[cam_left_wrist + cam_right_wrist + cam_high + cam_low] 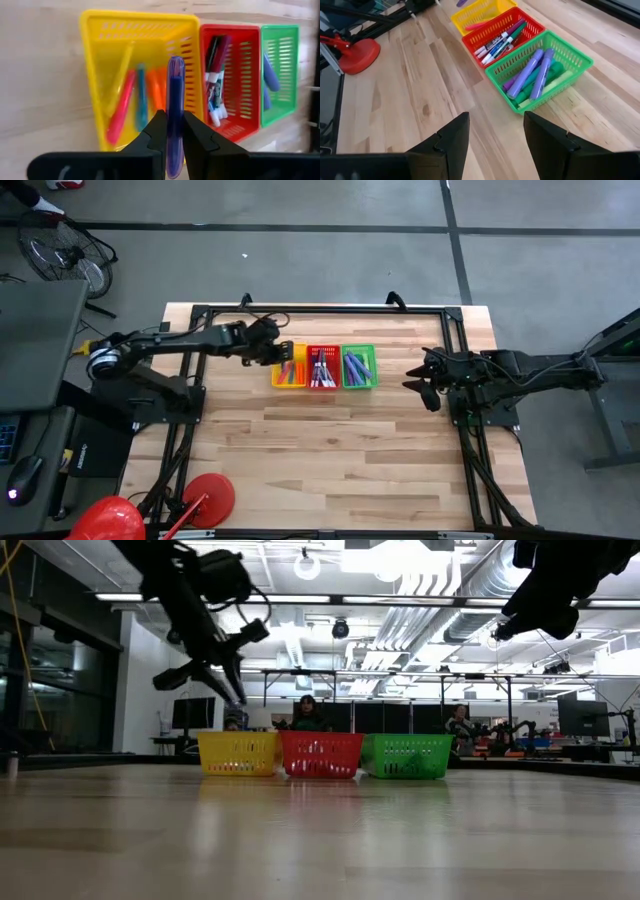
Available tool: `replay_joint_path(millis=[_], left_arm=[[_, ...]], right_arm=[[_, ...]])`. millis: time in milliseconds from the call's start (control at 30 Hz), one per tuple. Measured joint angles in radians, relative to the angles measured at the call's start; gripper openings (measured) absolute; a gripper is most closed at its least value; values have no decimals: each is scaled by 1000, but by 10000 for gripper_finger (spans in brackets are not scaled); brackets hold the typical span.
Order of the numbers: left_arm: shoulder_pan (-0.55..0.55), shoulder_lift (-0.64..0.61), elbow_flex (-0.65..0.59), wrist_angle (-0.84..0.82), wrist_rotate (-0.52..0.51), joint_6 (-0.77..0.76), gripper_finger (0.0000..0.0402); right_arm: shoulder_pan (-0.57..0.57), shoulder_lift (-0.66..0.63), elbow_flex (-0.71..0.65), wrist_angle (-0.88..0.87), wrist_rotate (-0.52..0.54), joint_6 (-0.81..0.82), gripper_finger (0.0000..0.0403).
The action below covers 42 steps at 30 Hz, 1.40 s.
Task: Pick & Place Markers
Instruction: Put the purple pen into the yellow bin
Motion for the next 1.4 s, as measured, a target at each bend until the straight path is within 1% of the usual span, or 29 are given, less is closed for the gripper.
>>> replay_joint_path(millis=[133,267,433,500,567,800,900,1167,1400], left_arm=[[0,91,95,-128,-11,27,31],[-1,184,164,-182,-8,33,31],[-1,263,218,-174,8,33,31],[-1,278,228,-193,9,32,31],[-1,297,250,-178,8,33,31],[-1,319,266,-248,12,54,31],[-1,320,265,-242,12,58,33],[-1,319,265,-237,34,106,60],[-1,319,265,-226,34,127,81]], right_arm=[[0,0,0,0,5,0,177],[0,0,0,0,5,0,177],[0,0,0,0,5,0,177],[0,0,0,0,5,0,177],[0,0,0,0,4,0,177],[0,0,0,0,-3,0,177],[0,0,0,0,-3,0,177],[0,0,0,-1,-8,0,177],[0,-1,0,-8,-12,-9,177]])
